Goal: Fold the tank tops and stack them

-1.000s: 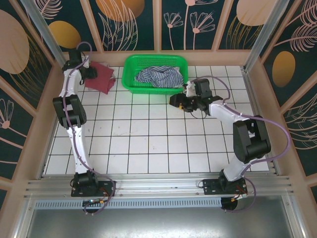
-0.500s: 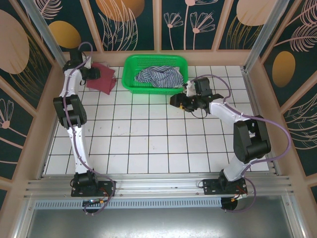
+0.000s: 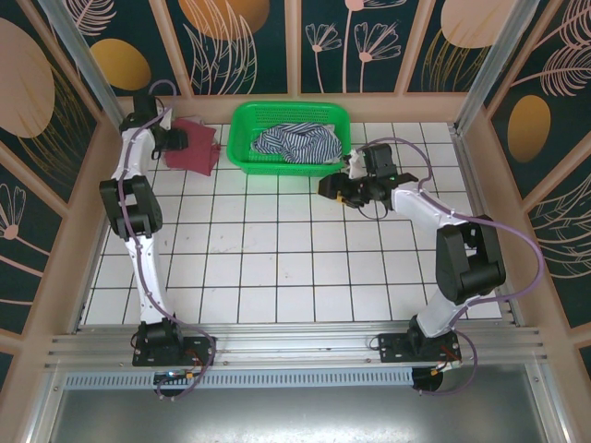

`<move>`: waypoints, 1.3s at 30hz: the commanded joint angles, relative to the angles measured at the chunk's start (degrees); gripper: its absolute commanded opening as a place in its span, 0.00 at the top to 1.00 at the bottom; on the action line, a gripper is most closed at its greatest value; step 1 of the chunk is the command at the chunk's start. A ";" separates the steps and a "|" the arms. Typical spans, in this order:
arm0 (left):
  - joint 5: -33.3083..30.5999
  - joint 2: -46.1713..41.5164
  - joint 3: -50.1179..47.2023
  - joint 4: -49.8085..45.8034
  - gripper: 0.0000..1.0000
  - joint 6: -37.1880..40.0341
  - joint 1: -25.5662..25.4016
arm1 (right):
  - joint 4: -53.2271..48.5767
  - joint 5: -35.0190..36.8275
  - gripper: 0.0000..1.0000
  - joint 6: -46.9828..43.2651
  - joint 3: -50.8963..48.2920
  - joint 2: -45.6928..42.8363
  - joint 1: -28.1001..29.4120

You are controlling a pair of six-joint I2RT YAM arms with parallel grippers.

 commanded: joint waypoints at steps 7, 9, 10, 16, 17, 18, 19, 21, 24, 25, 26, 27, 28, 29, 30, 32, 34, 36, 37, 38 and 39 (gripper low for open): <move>1.94 -12.70 -2.78 1.72 0.31 -3.48 -1.01 | -1.40 1.23 0.35 -1.56 1.26 -5.49 -1.93; 4.74 -12.29 -2.95 1.24 0.32 -4.50 -2.19 | -1.37 1.09 0.35 -1.58 1.00 -6.00 -2.52; 4.97 -11.90 -2.90 0.74 0.33 -4.45 -3.03 | -1.32 1.18 0.35 -1.60 0.92 -6.32 -2.77; 3.08 -9.08 -4.82 1.64 0.34 -5.57 -5.72 | -1.80 0.96 0.34 -2.18 0.21 -7.39 -4.30; 3.84 -8.33 -4.40 2.03 0.35 -5.99 -5.84 | -1.95 0.92 0.34 -2.28 0.05 -7.65 -4.59; 4.81 -7.64 -4.18 2.28 0.35 -6.37 -6.00 | -2.11 0.85 0.34 -2.44 -0.12 -7.91 -4.85; 5.53 -6.98 -4.14 2.52 0.36 -6.46 -6.22 | -2.20 0.83 0.35 -2.41 -0.31 -8.10 -5.11; 6.66 -5.10 -3.79 2.17 0.36 -6.71 -6.89 | -2.15 0.74 0.34 -2.46 -0.84 -8.52 -5.63; 3.73 -2.95 -3.45 2.10 0.36 -6.57 -7.67 | -2.14 0.31 0.34 -2.50 -1.28 -8.56 -6.21; 1.38 -1.91 -2.66 1.68 0.37 -6.34 -7.87 | -2.11 0.26 0.34 -2.69 -1.29 -8.64 -6.27; -0.18 -0.66 -1.25 0.79 0.37 -6.04 -8.02 | -2.30 0.21 0.34 -2.80 -1.36 -8.51 -6.38; -1.19 0.22 0.19 0.06 0.38 -5.95 -8.21 | -2.39 0.21 0.35 -2.94 -1.38 -8.52 -6.46; -2.54 0.97 1.32 -0.56 0.38 -5.63 -8.62 | -2.43 0.21 0.34 -2.98 -1.51 -8.49 -6.54; -3.87 1.12 1.33 -0.40 0.38 -4.93 -9.15 | -2.25 0.00 0.34 -2.98 -1.70 -8.49 -6.59; -4.77 1.12 0.99 -0.12 0.38 -4.39 -9.55 | -2.22 -0.20 0.34 -2.98 -1.73 -8.36 -6.71; -6.22 1.19 0.09 0.36 0.39 -3.57 -10.42 | -2.44 -0.49 0.34 -3.09 -1.56 -7.83 -6.89; -9.16 1.20 -0.78 0.59 0.41 -2.52 -11.23 | -2.57 -0.58 0.34 -3.38 -1.47 -7.62 -7.09; -11.03 1.67 -1.10 0.54 0.43 -1.67 -11.67 | -2.52 -0.83 0.34 -3.42 -1.46 -7.35 -7.27; -11.95 1.96 -1.02 0.60 0.45 -1.41 -11.99 | -2.46 -0.93 0.34 -3.48 -1.47 -7.22 -7.29; -12.61 2.35 -0.97 0.56 0.47 -0.97 -12.30 | -2.47 -1.01 0.34 -3.55 -1.55 -7.09 -7.30; -12.75 2.55 -0.93 0.58 0.47 -0.55 -12.59 | -2.39 -1.09 0.34 -3.60 -1.55 -7.01 -7.46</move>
